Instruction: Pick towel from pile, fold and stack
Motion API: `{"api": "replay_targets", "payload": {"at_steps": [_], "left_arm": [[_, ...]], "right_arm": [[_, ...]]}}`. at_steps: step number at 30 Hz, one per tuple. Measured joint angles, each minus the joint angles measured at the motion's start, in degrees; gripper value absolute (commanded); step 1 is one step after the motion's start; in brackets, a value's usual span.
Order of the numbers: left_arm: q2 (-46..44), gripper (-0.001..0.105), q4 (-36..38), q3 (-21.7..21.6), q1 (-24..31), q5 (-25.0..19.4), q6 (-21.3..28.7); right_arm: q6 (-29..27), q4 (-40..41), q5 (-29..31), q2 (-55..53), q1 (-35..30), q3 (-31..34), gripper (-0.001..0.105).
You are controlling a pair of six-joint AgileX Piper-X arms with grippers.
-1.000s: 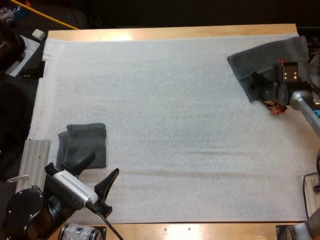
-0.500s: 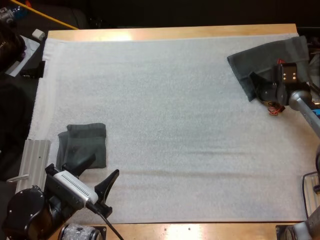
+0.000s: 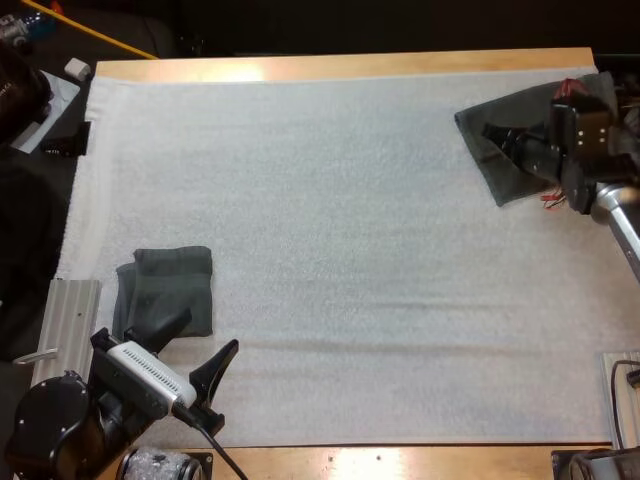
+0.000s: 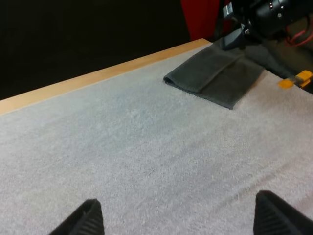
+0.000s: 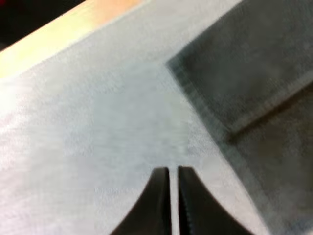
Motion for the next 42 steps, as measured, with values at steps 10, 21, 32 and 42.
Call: {"api": "replay_targets", "payload": {"at_steps": [10,21,32,42], "left_arm": [[0.4,0.061,0.0,0.0,0.0,0.0,-0.1],[0.5,0.061,0.1,0.0,0.0,0.0,-0.5],[1.5,0.062,0.2,0.0,0.0,0.0,-0.8],[1.5,0.061,0.8,0.0,0.0,0.0,-0.9]], "right_arm": [[2.2,3.1,4.4,3.5,-0.5,0.5,0.062],[5.6,3.8,4.8,6.7,-0.5,0.5,0.06],[6.7,1.9,5.8,10.7,-0.4,0.5,0.052],[7.9,1.6,6.2,12.8,-0.4,0.5,0.023]]}}
